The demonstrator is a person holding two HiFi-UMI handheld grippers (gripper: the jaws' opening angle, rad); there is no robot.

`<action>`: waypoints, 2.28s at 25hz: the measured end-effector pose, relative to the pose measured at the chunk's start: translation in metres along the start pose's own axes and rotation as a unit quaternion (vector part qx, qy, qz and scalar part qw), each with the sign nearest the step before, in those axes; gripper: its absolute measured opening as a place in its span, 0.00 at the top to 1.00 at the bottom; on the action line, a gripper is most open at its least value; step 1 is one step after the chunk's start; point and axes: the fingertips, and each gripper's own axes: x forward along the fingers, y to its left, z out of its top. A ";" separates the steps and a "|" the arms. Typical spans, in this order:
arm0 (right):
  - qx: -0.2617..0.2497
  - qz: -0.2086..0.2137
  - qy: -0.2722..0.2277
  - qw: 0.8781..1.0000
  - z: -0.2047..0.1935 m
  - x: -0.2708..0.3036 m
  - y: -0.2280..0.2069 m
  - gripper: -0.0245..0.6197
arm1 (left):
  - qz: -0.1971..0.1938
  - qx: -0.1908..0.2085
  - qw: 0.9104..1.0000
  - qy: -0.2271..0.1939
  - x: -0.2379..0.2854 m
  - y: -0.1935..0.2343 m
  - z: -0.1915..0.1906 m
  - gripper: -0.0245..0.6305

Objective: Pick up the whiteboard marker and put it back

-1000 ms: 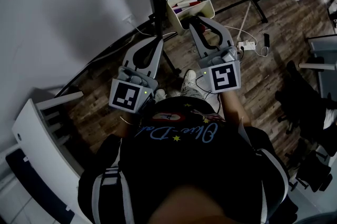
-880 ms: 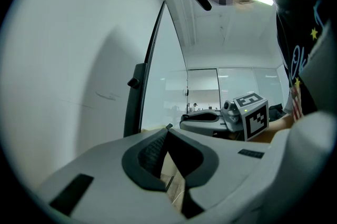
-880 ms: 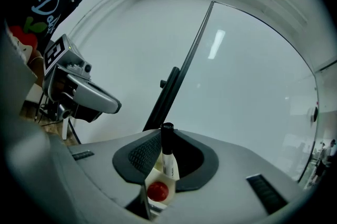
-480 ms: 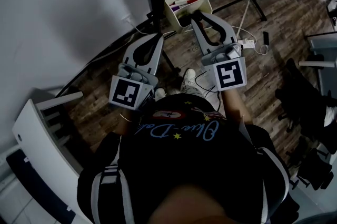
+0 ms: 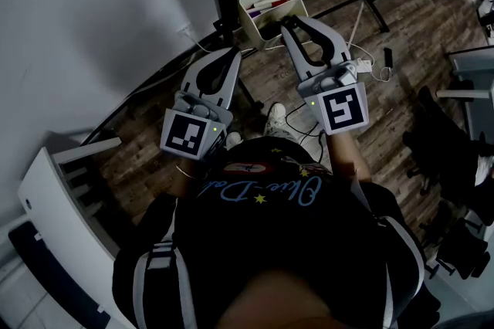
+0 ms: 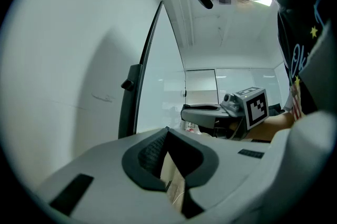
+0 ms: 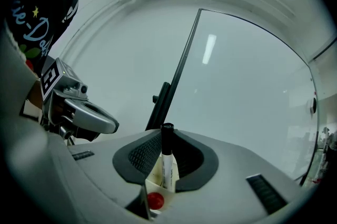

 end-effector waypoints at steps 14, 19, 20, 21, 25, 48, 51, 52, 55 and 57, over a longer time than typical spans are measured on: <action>-0.001 0.003 -0.025 1.000 0.025 -0.005 -0.007 0.85 | -0.002 0.001 1.000 -0.010 0.007 -0.001 0.005 0.96; 0.005 0.000 -0.030 1.000 0.031 -0.011 -0.011 0.85 | -0.005 0.002 1.000 -0.015 0.008 -0.006 0.008 0.97; 0.007 -0.001 -0.033 0.999 0.033 -0.012 -0.012 0.85 | -0.007 0.002 1.000 -0.017 0.009 -0.007 0.009 0.96; 0.009 -0.001 -0.037 0.999 0.035 -0.013 -0.012 0.85 | -0.008 0.002 1.000 -0.018 0.009 -0.008 0.009 0.96; 0.016 -0.002 -0.047 0.999 0.043 -0.019 -0.012 0.85 | -0.011 0.006 1.000 -0.019 0.009 -0.011 0.013 0.96; 0.025 -0.014 -0.059 0.998 0.056 -0.036 -0.008 0.85 | -0.034 0.020 0.999 -0.015 0.007 -0.021 0.015 0.96; 0.026 -0.015 -0.059 0.998 0.055 -0.035 -0.008 0.85 | -0.032 0.017 0.999 0.000 0.006 -0.020 0.011 0.96; 0.026 -0.014 -0.060 0.998 0.055 -0.034 -0.008 0.85 | -0.030 0.015 0.999 0.006 0.006 -0.019 0.010 0.96; 0.026 -0.012 -0.060 0.998 0.055 -0.034 -0.008 0.85 | -0.034 0.020 0.999 -0.010 0.008 -0.020 0.013 0.96; 0.025 -0.010 -0.059 0.998 0.055 -0.033 -0.008 0.85 | -0.035 0.022 0.999 -0.013 0.008 -0.020 0.015 0.96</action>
